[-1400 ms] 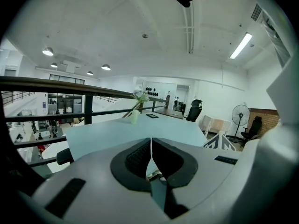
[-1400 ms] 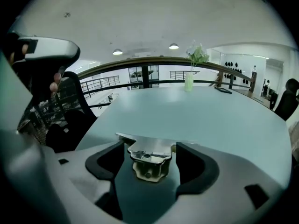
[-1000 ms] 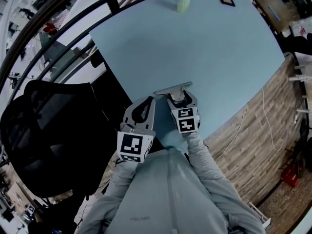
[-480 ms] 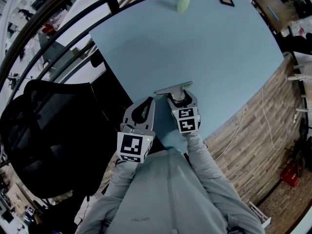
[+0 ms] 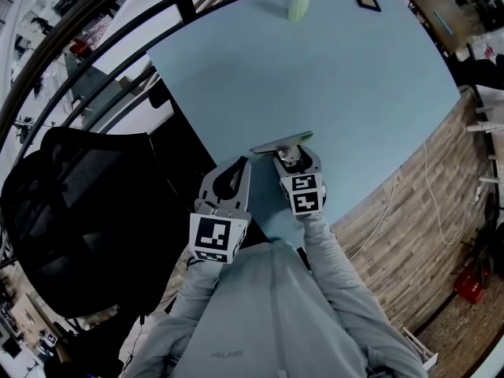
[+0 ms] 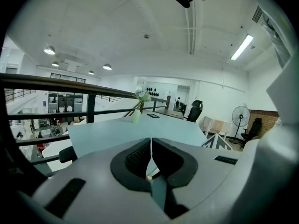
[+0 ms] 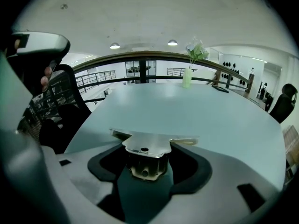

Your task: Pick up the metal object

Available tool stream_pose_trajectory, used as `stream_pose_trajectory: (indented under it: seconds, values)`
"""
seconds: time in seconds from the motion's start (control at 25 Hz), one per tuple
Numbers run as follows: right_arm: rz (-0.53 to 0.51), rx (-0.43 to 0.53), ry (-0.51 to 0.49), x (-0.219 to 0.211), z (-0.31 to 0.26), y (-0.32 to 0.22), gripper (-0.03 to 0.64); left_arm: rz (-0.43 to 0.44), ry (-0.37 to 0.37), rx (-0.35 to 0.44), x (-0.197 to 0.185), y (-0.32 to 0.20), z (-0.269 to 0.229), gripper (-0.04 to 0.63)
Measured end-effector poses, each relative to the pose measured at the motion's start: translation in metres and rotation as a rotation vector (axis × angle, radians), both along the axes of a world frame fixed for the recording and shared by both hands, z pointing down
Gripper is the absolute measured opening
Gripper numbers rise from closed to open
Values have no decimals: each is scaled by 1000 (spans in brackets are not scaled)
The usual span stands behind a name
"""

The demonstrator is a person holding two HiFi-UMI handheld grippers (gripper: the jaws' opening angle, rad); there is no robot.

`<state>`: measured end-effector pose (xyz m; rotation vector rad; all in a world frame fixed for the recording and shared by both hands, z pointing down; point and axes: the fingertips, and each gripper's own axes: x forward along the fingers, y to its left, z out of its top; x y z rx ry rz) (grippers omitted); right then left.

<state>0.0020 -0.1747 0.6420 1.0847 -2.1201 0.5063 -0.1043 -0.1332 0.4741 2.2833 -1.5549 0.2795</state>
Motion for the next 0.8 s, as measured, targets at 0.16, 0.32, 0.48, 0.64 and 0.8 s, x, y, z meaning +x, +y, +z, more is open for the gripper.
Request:
stream_pose_trajectory:
  seconds: [0.16, 0.32, 0.48, 0.64, 0.8]
  values:
    - [-2, 20, -13, 2, -8, -2, 291, -3, -3, -3, 0, 1, 0, 31]
    - [-4, 53, -30, 2, -20, -5, 291, -6, -7, 15, 0, 0, -4, 31]
    - [1, 94, -46, 9, -38, -8, 291, -6, -14, 26, 3, -1, -9, 31]
    - [15, 145, -67, 20, -62, -13, 291, -7, -25, 57, 7, -2, -21, 31]
    - [26, 201, -94, 32, -93, -14, 291, -2, -28, 84, 14, -1, -36, 31]
